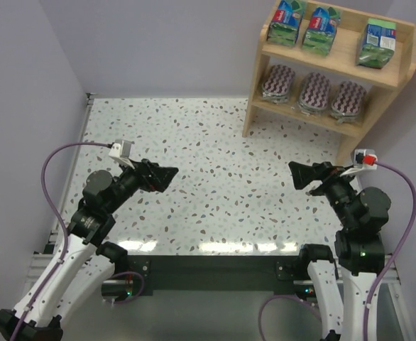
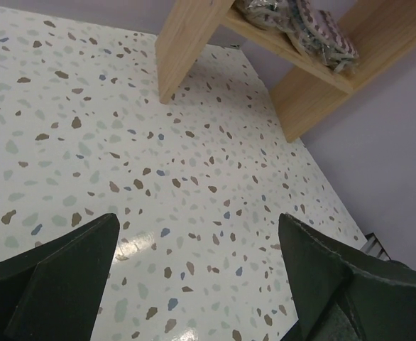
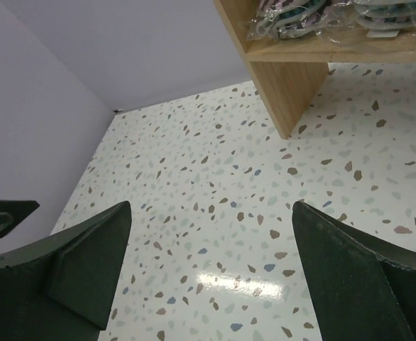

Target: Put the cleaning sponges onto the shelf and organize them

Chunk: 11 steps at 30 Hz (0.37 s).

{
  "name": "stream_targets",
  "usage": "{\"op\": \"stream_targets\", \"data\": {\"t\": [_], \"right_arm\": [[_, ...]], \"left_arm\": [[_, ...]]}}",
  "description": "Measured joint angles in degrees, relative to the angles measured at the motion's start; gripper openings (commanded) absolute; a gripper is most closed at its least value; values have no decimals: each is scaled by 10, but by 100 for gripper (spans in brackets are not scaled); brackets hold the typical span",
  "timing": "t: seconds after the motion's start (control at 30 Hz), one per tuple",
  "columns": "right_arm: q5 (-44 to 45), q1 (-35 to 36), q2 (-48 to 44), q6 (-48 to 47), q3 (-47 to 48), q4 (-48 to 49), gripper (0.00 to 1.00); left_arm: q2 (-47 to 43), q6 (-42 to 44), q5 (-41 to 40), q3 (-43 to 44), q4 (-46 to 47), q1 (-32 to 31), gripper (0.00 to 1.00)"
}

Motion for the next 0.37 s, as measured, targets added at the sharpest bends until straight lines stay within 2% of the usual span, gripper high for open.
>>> {"op": "stream_targets", "data": {"t": [0.37], "right_arm": [[29,3,-13,-4,30,-2,99]], "left_arm": [[-19,24,23,-1,31,0,100]]}}
